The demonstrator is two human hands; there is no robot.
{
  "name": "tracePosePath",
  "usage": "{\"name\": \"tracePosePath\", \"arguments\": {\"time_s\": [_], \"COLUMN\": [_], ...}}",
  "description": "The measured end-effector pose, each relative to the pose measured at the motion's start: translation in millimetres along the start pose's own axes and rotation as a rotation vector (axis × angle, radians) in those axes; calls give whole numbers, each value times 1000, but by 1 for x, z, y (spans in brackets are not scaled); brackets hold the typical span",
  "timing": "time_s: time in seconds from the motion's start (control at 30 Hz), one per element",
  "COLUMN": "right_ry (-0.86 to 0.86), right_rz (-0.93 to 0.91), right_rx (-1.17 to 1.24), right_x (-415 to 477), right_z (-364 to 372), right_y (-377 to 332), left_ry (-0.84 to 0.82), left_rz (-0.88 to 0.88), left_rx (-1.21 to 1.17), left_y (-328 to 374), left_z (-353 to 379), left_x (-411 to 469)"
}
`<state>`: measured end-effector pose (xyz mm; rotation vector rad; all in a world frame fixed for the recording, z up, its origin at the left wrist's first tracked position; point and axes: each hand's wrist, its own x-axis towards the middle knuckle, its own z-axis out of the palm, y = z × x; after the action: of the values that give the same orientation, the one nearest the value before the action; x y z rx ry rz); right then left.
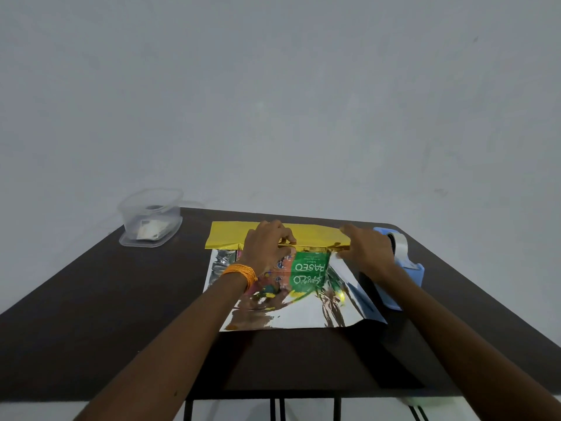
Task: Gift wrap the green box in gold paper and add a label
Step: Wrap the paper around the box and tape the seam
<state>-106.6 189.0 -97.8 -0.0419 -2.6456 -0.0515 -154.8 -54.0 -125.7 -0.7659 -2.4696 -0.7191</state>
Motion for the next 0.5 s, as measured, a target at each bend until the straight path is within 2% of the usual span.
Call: {"name": "tracePosePath", "arguments": {"time_s": [0.07,0.13,0.2,0.33,0.5], "right_ry": [-17,-31,-7,11,-62], "right_rz": [36,34,-50,-246,-277], "right_rx": [48,203,305,200,260], "right_x": [-2,-3,-4,3,15], "right_z": [0,-2,-2,2,8], "right_y": [7,3,-11,-39,-19], "left_ry": [7,13,10,-21,-38], "left_rz": [2,3,2,-12,-4], "left_rx": [-2,-8,-7,13,33], "left_y": [0,-1,0,3,4], "left_z": [1,1,0,-4,-8], "left_x": [0,-1,-2,-4,-4]}}
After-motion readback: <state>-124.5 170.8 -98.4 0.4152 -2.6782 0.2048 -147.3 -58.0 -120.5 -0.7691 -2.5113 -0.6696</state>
